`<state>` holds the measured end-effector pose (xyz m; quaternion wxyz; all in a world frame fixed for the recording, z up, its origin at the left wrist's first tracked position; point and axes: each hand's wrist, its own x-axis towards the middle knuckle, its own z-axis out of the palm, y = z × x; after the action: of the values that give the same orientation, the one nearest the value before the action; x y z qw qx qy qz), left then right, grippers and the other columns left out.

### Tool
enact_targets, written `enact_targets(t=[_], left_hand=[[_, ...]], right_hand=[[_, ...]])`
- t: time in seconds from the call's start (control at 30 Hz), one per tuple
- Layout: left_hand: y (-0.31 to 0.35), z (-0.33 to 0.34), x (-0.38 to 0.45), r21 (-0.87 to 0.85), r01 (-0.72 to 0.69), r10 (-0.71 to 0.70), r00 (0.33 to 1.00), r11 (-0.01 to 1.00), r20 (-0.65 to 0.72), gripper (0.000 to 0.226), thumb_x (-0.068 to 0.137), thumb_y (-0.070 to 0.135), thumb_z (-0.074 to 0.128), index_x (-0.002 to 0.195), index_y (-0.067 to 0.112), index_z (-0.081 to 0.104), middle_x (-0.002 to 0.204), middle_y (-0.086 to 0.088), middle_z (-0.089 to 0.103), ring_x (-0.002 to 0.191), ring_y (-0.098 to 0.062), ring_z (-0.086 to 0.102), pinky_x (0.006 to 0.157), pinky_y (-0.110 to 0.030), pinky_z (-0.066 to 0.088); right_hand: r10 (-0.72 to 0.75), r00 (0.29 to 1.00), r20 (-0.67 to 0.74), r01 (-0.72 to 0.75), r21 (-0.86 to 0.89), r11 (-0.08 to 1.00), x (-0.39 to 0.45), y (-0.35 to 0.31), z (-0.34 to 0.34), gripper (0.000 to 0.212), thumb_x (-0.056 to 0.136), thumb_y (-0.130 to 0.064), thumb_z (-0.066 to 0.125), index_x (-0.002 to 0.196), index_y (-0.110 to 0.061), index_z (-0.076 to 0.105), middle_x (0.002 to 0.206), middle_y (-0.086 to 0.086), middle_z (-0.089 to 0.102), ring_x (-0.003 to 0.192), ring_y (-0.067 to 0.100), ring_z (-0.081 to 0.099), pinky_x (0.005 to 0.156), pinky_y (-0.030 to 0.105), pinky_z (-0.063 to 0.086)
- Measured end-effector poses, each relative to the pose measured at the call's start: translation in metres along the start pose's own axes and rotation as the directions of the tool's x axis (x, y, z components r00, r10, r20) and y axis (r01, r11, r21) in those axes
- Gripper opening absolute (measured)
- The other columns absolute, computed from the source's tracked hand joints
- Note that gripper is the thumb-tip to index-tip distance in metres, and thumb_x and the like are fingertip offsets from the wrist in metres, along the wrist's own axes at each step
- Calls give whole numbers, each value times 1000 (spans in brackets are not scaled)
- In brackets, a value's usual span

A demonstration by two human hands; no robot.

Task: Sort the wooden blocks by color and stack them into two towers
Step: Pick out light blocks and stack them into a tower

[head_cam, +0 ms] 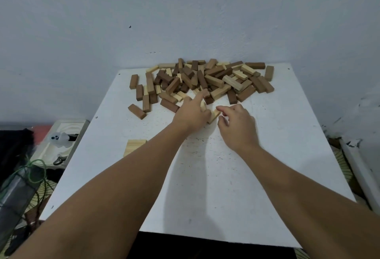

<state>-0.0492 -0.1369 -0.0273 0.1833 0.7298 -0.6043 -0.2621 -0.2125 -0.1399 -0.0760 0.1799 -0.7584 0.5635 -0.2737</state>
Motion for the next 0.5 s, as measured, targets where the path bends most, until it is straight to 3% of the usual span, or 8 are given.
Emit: enact_targets(t=[0.13, 0.3, 0.5], left_hand=[[9, -3, 6, 153, 24, -34, 998, 988, 57, 64, 104, 41, 47, 162, 44, 22, 149, -15, 34, 120, -34, 55, 100, -41, 47], [-13, -9, -3, -19, -31, 30, 999, 999, -22, 43, 104, 37, 55, 147, 39, 54, 122, -3, 49, 97, -13, 55, 88, -29, 46], [-23, -12, -18, -80, -86, 82, 995, 993, -55, 22, 97, 28, 71, 118, 29, 75, 113, -2, 59, 99, -15, 62, 86, -27, 47]], right_hand=[[31, 999, -13, -31, 10, 999, 1, 3, 1, 35, 101, -27, 57, 135, -26, 66, 118, 0, 60, 99, 21, 60, 93, 46, 50], [33, 999, 0, -33, 26, 999, 2, -1, 0, 37, 99, -33, 57, 134, -28, 67, 119, -3, 59, 101, 20, 58, 97, 43, 45], [21, 1000, 23, -22, 24, 999, 0, -2, -3, 42, 98, -46, 58, 137, -32, 65, 118, -6, 58, 109, 18, 55, 99, 42, 43]])
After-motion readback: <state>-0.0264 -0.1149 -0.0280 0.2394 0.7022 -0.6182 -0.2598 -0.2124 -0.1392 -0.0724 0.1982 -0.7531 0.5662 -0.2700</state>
